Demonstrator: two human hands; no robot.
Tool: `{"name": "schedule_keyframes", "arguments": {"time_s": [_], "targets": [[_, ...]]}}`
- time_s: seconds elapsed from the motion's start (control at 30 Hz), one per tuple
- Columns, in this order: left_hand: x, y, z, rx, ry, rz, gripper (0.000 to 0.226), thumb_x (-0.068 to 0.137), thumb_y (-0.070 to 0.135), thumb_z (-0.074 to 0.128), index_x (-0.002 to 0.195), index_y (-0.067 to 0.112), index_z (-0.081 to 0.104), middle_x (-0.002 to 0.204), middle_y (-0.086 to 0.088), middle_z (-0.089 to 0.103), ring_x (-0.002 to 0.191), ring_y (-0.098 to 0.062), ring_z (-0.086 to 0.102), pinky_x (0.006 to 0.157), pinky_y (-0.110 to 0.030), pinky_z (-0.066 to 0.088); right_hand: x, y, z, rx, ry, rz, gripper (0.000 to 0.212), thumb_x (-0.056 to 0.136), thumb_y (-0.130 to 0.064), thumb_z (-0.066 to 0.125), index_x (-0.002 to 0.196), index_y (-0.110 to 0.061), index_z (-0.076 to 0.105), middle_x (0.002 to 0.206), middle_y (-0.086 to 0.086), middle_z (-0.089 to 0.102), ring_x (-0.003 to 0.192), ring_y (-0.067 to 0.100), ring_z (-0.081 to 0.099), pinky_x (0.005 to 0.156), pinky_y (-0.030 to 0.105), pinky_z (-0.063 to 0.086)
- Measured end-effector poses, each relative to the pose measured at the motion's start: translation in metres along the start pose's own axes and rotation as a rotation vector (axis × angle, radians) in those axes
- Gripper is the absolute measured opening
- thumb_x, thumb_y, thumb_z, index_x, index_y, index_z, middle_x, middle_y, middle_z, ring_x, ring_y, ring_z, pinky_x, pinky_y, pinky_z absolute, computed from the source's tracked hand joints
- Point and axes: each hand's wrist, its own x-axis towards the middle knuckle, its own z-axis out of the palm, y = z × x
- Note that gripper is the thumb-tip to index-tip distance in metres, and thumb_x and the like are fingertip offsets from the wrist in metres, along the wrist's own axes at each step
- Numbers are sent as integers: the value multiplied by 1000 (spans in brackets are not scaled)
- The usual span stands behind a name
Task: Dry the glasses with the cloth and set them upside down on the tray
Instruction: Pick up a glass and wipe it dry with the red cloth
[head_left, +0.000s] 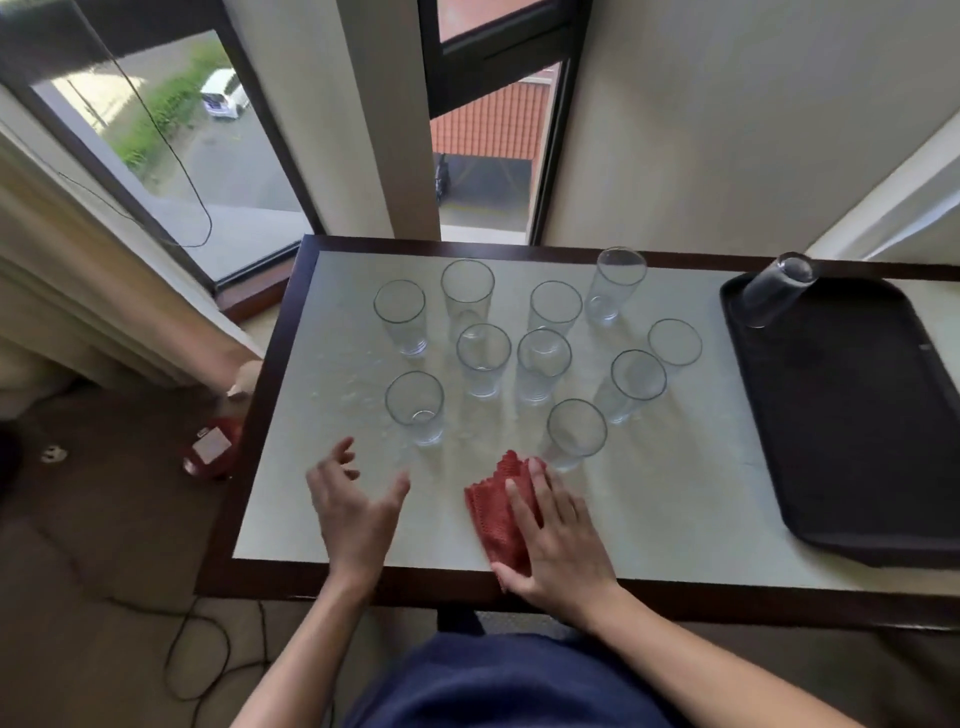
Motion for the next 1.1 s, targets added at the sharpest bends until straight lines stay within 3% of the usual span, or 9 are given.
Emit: {"name": "schedule_keyframes", "arguments": {"time_s": [0.1, 0.23, 0.5, 0.63, 0.7, 0.8, 0.9, 1.0, 1.1], "targets": [[24, -2, 5, 50, -140, 46, 91, 76, 23, 87, 150, 14, 34, 139, -7, 39, 120, -21, 46, 98, -32, 40, 7, -11, 6, -13, -47, 28, 106, 67, -76, 51, 154, -19, 30, 162, 22, 17, 148, 43, 20, 107, 58, 34], [41, 5, 23, 40, -209, 120, 100, 71, 27, 90, 152, 12, 33, 147, -8, 41, 131, -23, 46, 110, -38, 40, 13, -22, 10, -13, -61, 96, 89, 75, -64, 50, 152, -20, 35, 160, 22, 25, 145, 46, 26, 103, 59, 39], [57, 14, 52, -15, -136, 160, 74, 74, 26, 89, 135, 14, 51, 131, 2, 62, 121, -20, 59, 98, -32, 43, 21, -25, 7, -18, -117, 99, 65, 78, -34, 39, 136, -13, 58, 148, 18, 48, 132, 46, 48, 90, 56, 54], [53, 16, 45, -16, -96, 152, 68, 73, 29, 89, 131, 18, 54, 122, 5, 67, 113, -20, 62, 92, -33, 44, 23, -11, -28, 456, -248, 151, 68, 84, -35, 30, 149, -21, 42, 161, 6, 31, 147, 29, 31, 114, 41, 35], [43, 21, 37, -55, -92, 133, 72, 70, 40, 89, 130, 20, 55, 117, 5, 68, 110, -20, 63, 93, -38, 46, 17, -5, -53, 847, -338, 210, 55, 92, -25, 36, 145, -21, 48, 143, 3, 55, 115, 19, 62, 96, 32, 48], [21, 41, 21, -213, -125, 115, 84, 57, 65, 80, 127, 26, 56, 111, 10, 67, 109, -17, 63, 99, -39, 47, 6, 2, -90, 1294, -325, 310, 39, 95, -7, 40, 125, -8, 65, 92, -8, 76, 77, 23, 72, 75, 40, 56], [0, 73, 10, -389, -207, 125, 83, 51, 69, 80, 122, 33, 56, 115, 5, 65, 112, -16, 64, 102, -41, 49, -14, 9, -139, 1463, -189, 359, 25, 100, -4, 43, 90, 3, 65, 58, -4, 60, 51, 13, 56, 56, 30, 47], [-18, 115, 7, -489, -255, 194, 81, 49, 79, 77, 118, 40, 58, 114, -2, 67, 106, -13, 66, 89, -30, 51, -26, 15, -194, 1673, 60, 374, 27, 100, -8, 44, 85, -1, 65, 74, 15, 60, 69, 28, 56, 67, 37, 50], [-35, 158, 16, -549, -295, 292, 81, 51, 86, 72, 119, 42, 59, 111, -6, 68, 101, -12, 66, 83, -24, 51, -20, 25, -236, 1660, 270, 339, 33, 101, -5, 38, 92, -10, 69, 79, 12, 69, 74, 27, 65, 68, 45, 57]]}}
